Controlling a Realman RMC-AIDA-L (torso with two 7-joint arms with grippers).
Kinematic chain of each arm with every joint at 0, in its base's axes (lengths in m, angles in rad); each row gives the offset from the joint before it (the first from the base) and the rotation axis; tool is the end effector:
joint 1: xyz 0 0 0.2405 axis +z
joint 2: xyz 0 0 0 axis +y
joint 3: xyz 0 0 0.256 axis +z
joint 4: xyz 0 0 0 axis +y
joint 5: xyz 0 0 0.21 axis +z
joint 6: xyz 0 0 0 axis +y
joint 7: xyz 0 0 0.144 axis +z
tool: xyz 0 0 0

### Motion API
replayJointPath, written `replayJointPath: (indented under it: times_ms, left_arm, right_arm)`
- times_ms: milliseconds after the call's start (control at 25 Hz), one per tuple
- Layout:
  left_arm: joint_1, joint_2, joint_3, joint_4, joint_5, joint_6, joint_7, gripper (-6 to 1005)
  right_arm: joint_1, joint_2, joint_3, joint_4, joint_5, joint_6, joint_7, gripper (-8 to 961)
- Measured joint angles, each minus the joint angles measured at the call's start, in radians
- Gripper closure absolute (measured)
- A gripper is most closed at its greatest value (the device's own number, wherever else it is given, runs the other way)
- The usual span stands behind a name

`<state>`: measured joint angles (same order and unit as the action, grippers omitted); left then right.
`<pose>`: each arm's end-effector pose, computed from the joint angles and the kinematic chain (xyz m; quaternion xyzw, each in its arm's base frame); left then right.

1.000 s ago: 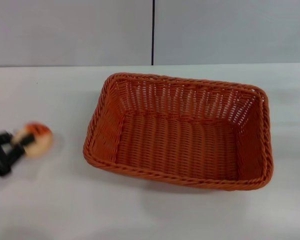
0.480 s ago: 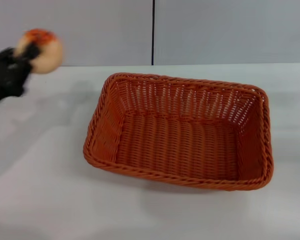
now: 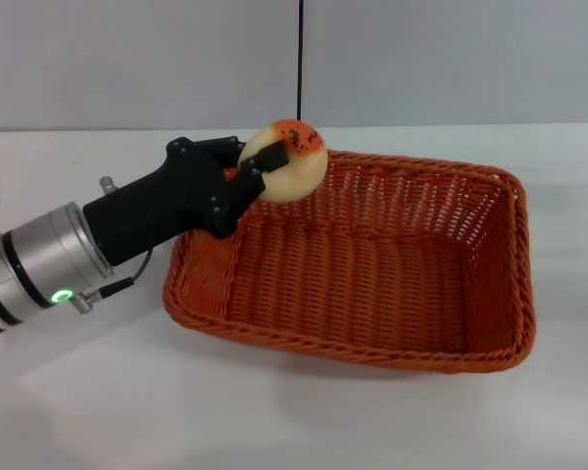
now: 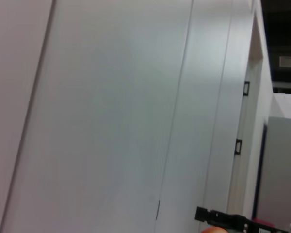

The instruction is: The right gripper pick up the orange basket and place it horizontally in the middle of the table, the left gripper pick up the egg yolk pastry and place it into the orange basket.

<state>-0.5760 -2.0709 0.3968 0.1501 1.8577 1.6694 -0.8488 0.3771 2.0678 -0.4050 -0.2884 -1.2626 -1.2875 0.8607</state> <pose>-0.2432 0.3041 -0.0334 -0.8631 -0.1494 -0.4462 0.1834 0.3572 0.3189 0.0541 -0.6820 0.3042 0.4010 0.5306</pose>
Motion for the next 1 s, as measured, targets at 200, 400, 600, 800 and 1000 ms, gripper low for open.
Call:
replayJointPath:
  times_ms: [200,400,600,800,1000]
  left_arm:
    - [-0.003,-0.001,0.0,-0.019,-0.01,-0.031,0.0,895]
    - [0.024,0.002,-0.056,-0.022,-0.024,-0.025,0.014,826]
    - [0.053,0.004,-0.147,-0.023,-0.025,-0.023,0.021,608]
    - [0.114,0.005,-0.324,-0.034,-0.027,-0.013,0.057,428]
    - [0.191,0.004,-0.568,-0.164,-0.035,0.021,0.257,213]
  right_arm:
    - [0.003,0.0,0.001,0.006,0.0,0.001,-0.006,402]
    - [0.003,0.0,0.002,0.008,0.0,-0.006,-0.005,402]
    - [0.003,0.002,0.002,0.008,0.0,-0.009,-0.002,402]
    - [-0.002,0.003,0.011,0.008,0.002,-0.009,0.0,402]
    - [-0.006,0.005,0.081,0.016,0.025,-0.011,-0.004,402]
